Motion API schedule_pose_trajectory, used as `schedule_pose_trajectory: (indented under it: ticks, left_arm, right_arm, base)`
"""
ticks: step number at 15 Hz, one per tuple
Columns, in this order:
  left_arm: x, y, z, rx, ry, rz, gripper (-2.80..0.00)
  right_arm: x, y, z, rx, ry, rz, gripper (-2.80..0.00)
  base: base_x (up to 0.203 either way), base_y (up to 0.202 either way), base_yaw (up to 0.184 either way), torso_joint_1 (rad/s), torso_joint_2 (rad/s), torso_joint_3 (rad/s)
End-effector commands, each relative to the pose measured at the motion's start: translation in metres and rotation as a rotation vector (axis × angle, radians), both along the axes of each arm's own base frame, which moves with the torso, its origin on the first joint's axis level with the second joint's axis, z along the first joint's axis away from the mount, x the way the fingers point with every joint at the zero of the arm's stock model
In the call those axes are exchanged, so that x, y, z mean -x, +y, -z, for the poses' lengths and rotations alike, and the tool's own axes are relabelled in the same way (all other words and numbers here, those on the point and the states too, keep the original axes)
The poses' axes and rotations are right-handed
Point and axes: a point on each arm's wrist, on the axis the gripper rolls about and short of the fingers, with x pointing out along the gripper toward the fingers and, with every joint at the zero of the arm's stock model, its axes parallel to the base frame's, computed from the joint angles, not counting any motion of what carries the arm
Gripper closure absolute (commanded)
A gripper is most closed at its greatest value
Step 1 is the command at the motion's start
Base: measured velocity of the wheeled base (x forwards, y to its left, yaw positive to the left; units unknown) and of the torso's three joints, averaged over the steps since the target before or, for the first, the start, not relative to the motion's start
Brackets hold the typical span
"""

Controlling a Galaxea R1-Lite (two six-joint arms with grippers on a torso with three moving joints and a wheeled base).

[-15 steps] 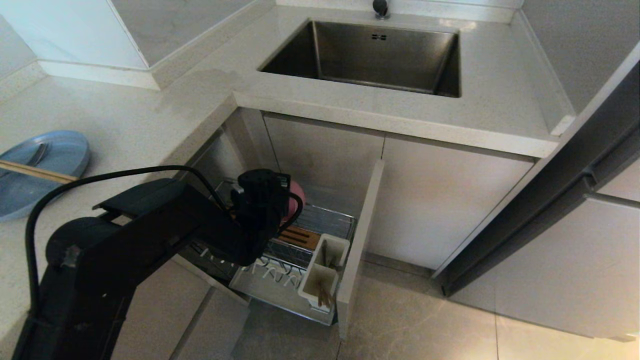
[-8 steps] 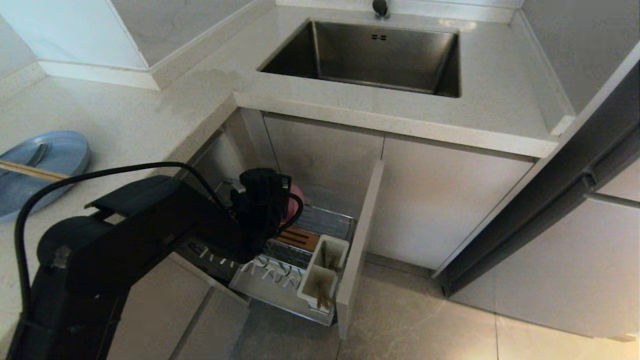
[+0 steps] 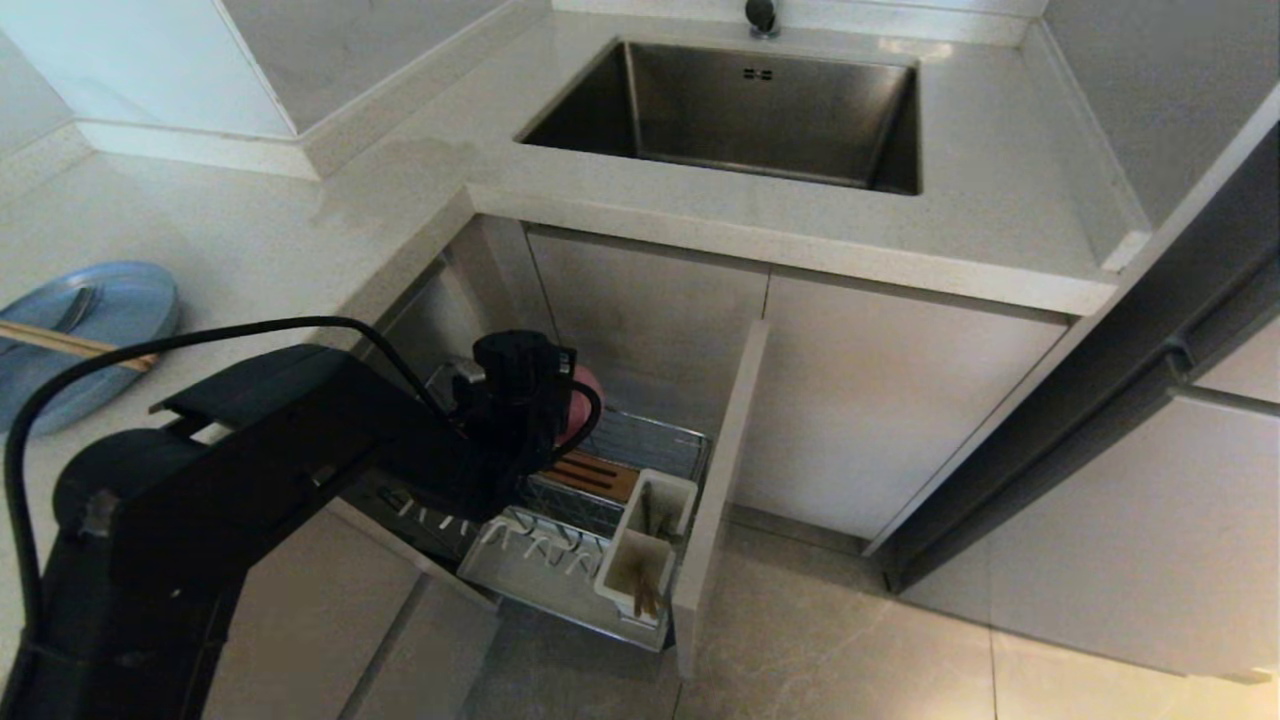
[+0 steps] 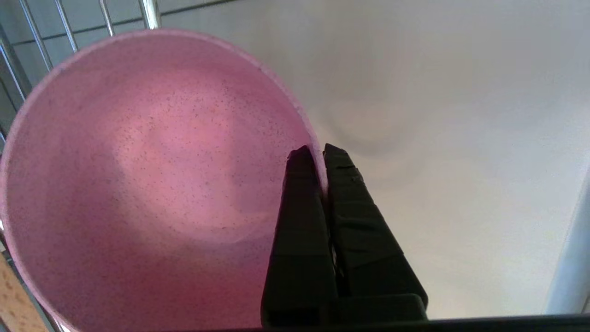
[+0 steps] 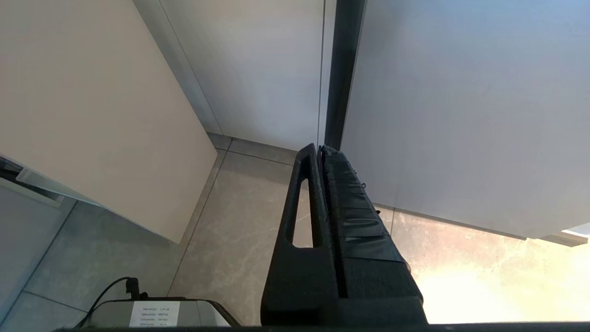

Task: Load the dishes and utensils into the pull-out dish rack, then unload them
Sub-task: Pick up the bowl and place it in the cupboard

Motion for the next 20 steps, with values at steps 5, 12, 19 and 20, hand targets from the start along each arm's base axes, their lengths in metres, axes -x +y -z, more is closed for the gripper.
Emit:
schedule_pose_trajectory:
  ticks: [5,12,19,20]
  left_arm:
    - [0.000,0.001,-0.021,0.079,-0.156,-0.002,0.00]
    - [-0.001,0.000,-0.008,0.078,-0.152,-0.008,0.00]
    - [0.001,-0.003,0.007,0.063,-0.112,-0.025,0.00]
    - [0.002,-0.004,0.009,0.065,-0.108,-0.028,0.00]
  right_arm:
    - [0.000,0.000,0.000,0.000,-0.001,0.000,0.00]
    - [0.000,0.000,0.000,0.000,-0.001,0.000,0.00]
    - [0.000,0.000,0.000,0.001,-0.001,0.000,0.00]
    - [0.000,0.000,0.000,0.000,-0.001,0.000,0.00]
  base:
    - [0.000,0.000,0.000,0.000,0.00,0.000]
    - [0.000,0.000,0.000,0.000,0.00,0.000]
    - [0.000,0.000,0.000,0.000,0.00,0.000]
    - [0.000,0.000,0.000,0.000,0.00,0.000]
